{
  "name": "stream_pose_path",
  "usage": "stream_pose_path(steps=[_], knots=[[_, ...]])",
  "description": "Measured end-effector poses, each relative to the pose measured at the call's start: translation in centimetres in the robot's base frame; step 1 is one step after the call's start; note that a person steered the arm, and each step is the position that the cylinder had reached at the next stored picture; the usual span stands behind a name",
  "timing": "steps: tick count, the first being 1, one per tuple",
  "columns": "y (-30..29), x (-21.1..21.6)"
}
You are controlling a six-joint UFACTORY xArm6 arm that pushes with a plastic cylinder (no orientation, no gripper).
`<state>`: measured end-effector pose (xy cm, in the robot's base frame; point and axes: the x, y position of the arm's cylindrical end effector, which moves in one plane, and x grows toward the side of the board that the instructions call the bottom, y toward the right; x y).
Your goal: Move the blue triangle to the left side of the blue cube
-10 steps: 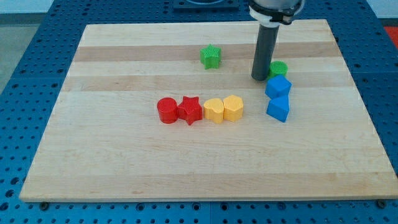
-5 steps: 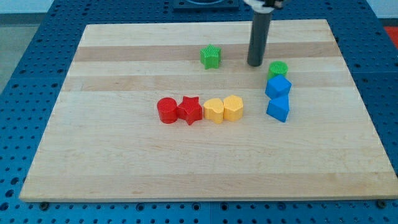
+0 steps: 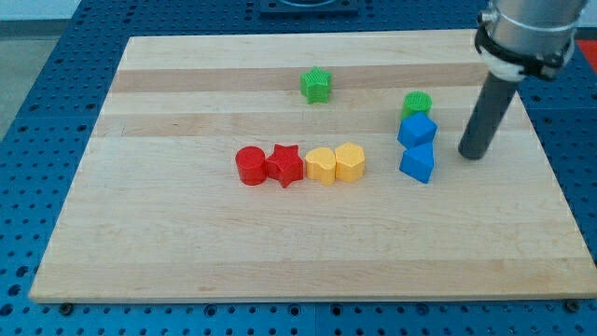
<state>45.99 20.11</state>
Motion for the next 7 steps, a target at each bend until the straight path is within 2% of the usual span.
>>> stream_pose_path(steps=[2, 3, 7], knots=[[-3.9, 5.1], [-4.5, 5.5], [-5.5, 3.2]])
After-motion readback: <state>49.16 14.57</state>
